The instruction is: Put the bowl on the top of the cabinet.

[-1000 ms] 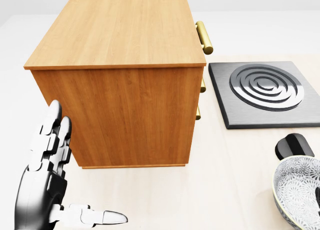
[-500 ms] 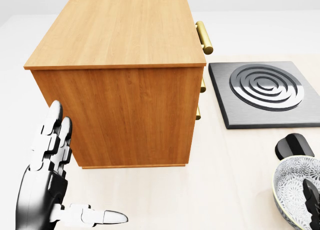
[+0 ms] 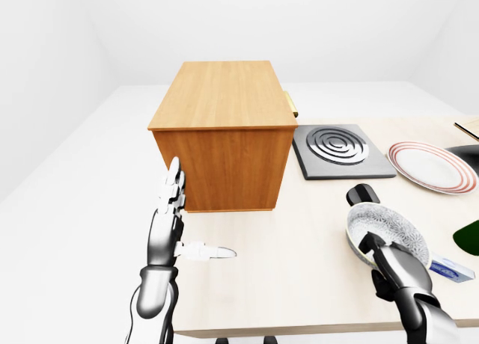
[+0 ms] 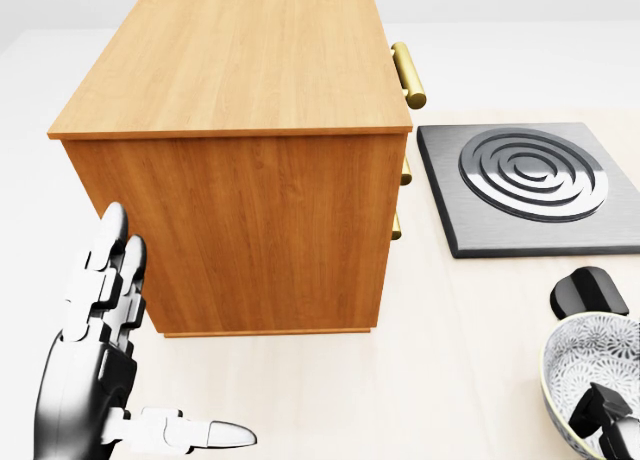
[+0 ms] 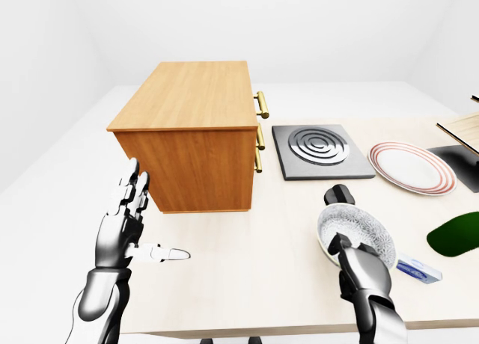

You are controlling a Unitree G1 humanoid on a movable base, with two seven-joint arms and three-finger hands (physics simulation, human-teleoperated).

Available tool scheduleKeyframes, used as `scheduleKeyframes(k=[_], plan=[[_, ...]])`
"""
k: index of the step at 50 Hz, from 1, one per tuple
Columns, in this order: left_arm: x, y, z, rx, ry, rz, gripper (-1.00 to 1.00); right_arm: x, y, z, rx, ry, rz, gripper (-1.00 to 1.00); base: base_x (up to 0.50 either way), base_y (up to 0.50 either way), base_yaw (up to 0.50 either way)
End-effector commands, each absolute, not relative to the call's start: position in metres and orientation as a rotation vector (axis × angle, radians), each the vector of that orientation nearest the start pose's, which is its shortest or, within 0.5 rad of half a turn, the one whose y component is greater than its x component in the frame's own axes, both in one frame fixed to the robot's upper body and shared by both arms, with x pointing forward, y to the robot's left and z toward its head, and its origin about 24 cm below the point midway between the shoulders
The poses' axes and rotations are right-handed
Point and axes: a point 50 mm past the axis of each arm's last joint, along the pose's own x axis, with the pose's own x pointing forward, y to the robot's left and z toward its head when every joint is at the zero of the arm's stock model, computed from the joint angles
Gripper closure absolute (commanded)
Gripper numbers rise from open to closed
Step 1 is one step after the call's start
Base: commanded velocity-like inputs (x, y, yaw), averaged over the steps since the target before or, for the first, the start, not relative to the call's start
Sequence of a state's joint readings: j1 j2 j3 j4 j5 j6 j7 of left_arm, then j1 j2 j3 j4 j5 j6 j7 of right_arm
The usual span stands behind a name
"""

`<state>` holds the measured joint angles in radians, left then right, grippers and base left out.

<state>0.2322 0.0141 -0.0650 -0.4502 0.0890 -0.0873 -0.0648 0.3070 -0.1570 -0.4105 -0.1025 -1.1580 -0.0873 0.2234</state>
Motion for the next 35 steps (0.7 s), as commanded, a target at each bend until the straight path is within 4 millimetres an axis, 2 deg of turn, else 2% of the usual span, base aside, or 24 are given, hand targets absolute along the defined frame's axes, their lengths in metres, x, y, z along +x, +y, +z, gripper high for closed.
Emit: scheduleKeyframes(k=[1,6,7,12,13,16,17,19,20,22,24,26,27,29,31,32,35], plan=[[0.201,0.145,0.106,0.106,-0.323,-0.062,-1.0,0.157,-0.271,-0.006,-1.333,0.556,0.04,1.0,0.0,0.0,0.0],[0.201,0.145,0.105,0.106,-0.317,-0.062,-1.0,0.157,-0.272,-0.005,-1.345,0.549,0.038,1.0,0.0,0.0,0.0],[0.201,0.145,0.104,0.106,-0.313,-0.062,-1.0,0.159,-0.273,0.008,-1.337,0.524,0.018,1.0,0.0,0.0,0.0],[0.2,0.144,0.106,0.107,-0.322,-0.063,-1.0,0.16,-0.276,0.038,-1.278,0.477,-0.025,1.0,0.0,0.0,0.0],[0.2,0.145,0.107,0.107,-0.327,-0.063,-1.0,0.16,-0.274,0.051,-1.247,0.446,-0.023,1.0,0.0,0.0,0.0],[0.2,0.145,0.107,0.107,-0.326,-0.062,-1.0,0.159,-0.272,0.07,-1.184,0.403,-0.012,1.0,0.0,0.0,0.0],[0.201,0.145,0.107,0.107,-0.325,-0.062,-1.0,0.159,-0.27,0.076,-1.155,0.382,-0.003,1.0,0.0,0.0,0.0],[0.201,0.145,0.107,0.107,-0.325,-0.062,-1.0,0.159,-0.271,0.077,-1.146,0.384,-0.004,1.0,0.0,0.0,0.0],[0.201,0.145,0.105,0.107,-0.316,-0.061,-1.0,0.159,-0.26,0.103,-1.121,0.28,0.047,1.0,0.0,0.0,0.0],[0.202,0.145,0.105,0.107,-0.315,-0.061,-1.0,0.159,-0.257,0.118,-1.108,0.196,0.008,1.0,0.0,0.0,0.0],[0.202,0.145,0.105,0.107,-0.319,-0.062,-1.0,0.16,-0.249,0.145,-1.115,0.044,-0.026,1.0,0.0,0.0,0.0],[0.202,0.145,0.105,0.107,-0.319,-0.061,-1.0,0.16,-0.249,0.148,-1.114,0.028,-0.038,1.0,0.0,0.0,0.0],[0.201,0.145,0.106,0.107,-0.321,-0.062,-1.0,0.162,-0.244,0.164,-1.137,-0.064,-0.05,1.0,0.0,0.0,0.0],[0.201,0.145,0.104,0.107,-0.314,-0.062,-1.0,0.165,-0.241,0.173,-1.156,-0.111,-0.054,1.0,0.0,0.0,0.0],[0.2,0.144,0.107,0.107,-0.325,-0.064,-1.0,0.172,-0.236,0.191,-1.204,-0.211,-0.061,1.0,0.0,0.0,0.0],[0.2,0.144,0.107,0.107,-0.325,-0.064,-1.0,0.172,-0.235,0.192,-1.208,-0.212,-0.058,1.0,0.0,0.0,0.0],[0.201,0.145,0.106,0.107,-0.323,-0.064,-1.0,0.203,-0.226,0.232,-1.333,-0.394,-0.048,1.0,0.0,0.0,0.0]])
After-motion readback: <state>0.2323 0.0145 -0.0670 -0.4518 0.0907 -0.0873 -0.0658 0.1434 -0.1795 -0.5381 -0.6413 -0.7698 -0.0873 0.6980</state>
